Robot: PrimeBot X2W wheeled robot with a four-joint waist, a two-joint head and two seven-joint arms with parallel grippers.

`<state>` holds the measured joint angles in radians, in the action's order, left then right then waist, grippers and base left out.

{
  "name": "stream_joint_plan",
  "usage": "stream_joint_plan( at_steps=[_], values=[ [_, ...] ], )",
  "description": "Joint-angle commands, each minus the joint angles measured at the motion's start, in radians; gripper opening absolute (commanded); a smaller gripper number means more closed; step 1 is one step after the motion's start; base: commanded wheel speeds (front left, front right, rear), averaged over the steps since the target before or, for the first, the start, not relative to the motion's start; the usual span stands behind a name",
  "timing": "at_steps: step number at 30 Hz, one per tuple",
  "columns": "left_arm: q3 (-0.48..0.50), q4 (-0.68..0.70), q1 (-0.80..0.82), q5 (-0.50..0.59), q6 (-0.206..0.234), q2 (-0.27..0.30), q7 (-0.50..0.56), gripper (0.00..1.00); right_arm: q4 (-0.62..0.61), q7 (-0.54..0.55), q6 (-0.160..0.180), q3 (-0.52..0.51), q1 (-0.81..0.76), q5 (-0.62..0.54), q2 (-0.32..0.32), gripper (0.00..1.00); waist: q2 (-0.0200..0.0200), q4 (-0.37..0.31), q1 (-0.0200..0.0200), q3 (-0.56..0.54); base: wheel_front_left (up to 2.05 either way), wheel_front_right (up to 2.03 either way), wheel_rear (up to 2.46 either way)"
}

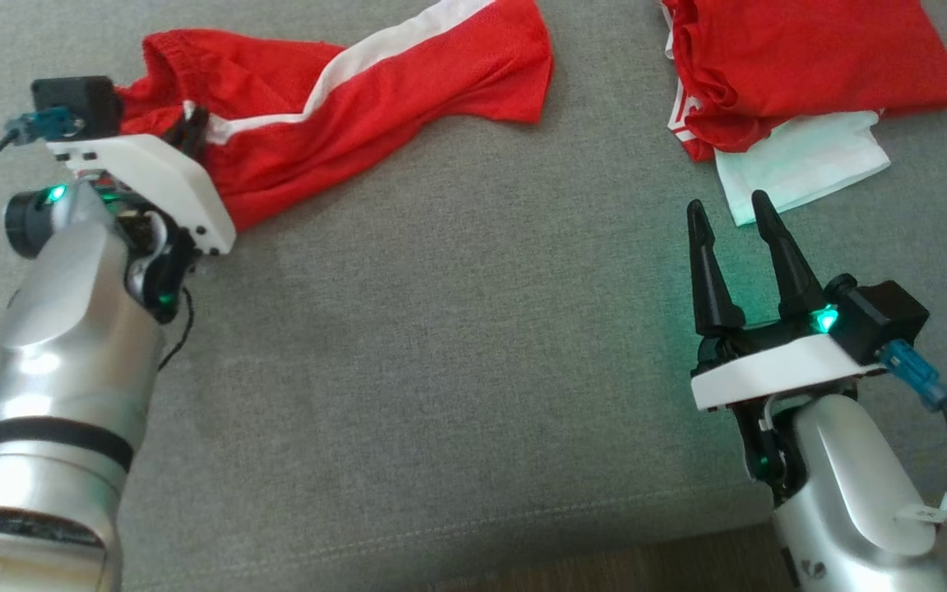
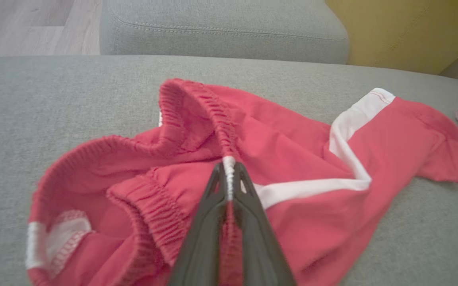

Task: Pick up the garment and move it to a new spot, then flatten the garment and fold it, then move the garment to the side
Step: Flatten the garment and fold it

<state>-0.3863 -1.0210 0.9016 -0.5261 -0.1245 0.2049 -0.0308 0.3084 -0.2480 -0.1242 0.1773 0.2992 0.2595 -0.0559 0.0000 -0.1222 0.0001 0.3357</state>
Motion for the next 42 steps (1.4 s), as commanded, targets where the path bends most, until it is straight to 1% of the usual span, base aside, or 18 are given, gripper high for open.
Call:
stream_joint_plan(
  at_steps=[1,11,15,20,28,33,37,39,41,42],
  values=[
    [0.007,0.028,0.048,-0.015,-0.006,0.029,-0.016,0.0,-0.02,-0.012,-0.007,0.014,0.032,-0.002,0.006,1.0,0.0,0.007,-0.0001,-0.008,0.0,0.0,0.0],
    [-0.071,0.114,0.036,-0.075,-0.006,0.014,-0.086,0.0,0.005,-0.013,-0.007,0.002,0.029,-0.011,0.006,1.0,0.0,0.06,-0.0001,-0.071,0.0,0.0,0.0],
    [-0.11,0.176,0.002,-0.103,-0.006,0.011,-0.105,0.0,0.016,-0.013,-0.007,-0.011,0.024,-0.014,0.006,1.0,0.0,0.093,-0.0001,-0.118,0.0,0.0,0.0],
    [-0.161,0.266,-0.086,-0.132,-0.006,0.019,-0.105,0.0,0.033,-0.011,-0.007,-0.038,0.006,-0.017,0.006,1.0,0.0,0.146,-0.0001,-0.177,0.0,0.0,0.0],
    [-0.241,0.438,-0.273,-0.146,-0.004,0.059,-0.063,0.0,0.045,0.011,-0.007,-0.077,-0.023,-0.025,0.006,1.0,0.0,0.225,-0.0001,-0.222,0.0,0.0,0.0],
    [-0.276,0.506,-0.375,-0.142,0.014,0.074,-0.041,0.0,0.051,0.055,-0.007,-0.086,-0.025,-0.041,0.006,1.0,0.0,0.255,-0.0001,-0.235,0.0,0.0,0.0],
    [-0.298,0.523,-0.423,-0.128,0.034,0.078,-0.044,0.0,0.044,0.109,-0.007,-0.091,-0.01,-0.063,0.006,1.0,0.0,0.277,-0.0001,-0.235,0.0,0.0,0.0],
    [-0.301,0.514,-0.44,-0.124,0.049,0.072,-0.062,0.0,0.035,0.163,-0.007,-0.087,0.015,-0.095,0.006,1.0,0.0,0.291,-0.0001,-0.234,0.0,0.0,0.0],
    [-0.299,0.509,-0.444,-0.127,0.053,0.068,-0.069,0.0,0.031,0.184,-0.007,-0.087,0.026,-0.102,0.006,1.0,0.0,0.295,-0.0001,-0.234,0.0,0.0,0.0],
    [-0.295,0.497,-0.448,-0.135,0.056,0.056,-0.081,0.0,0.027,0.233,-0.007,-0.091,0.051,-0.108,0.006,1.0,0.0,0.305,-0.0001,-0.23,0.0,0.0,0.0]
  ],
)
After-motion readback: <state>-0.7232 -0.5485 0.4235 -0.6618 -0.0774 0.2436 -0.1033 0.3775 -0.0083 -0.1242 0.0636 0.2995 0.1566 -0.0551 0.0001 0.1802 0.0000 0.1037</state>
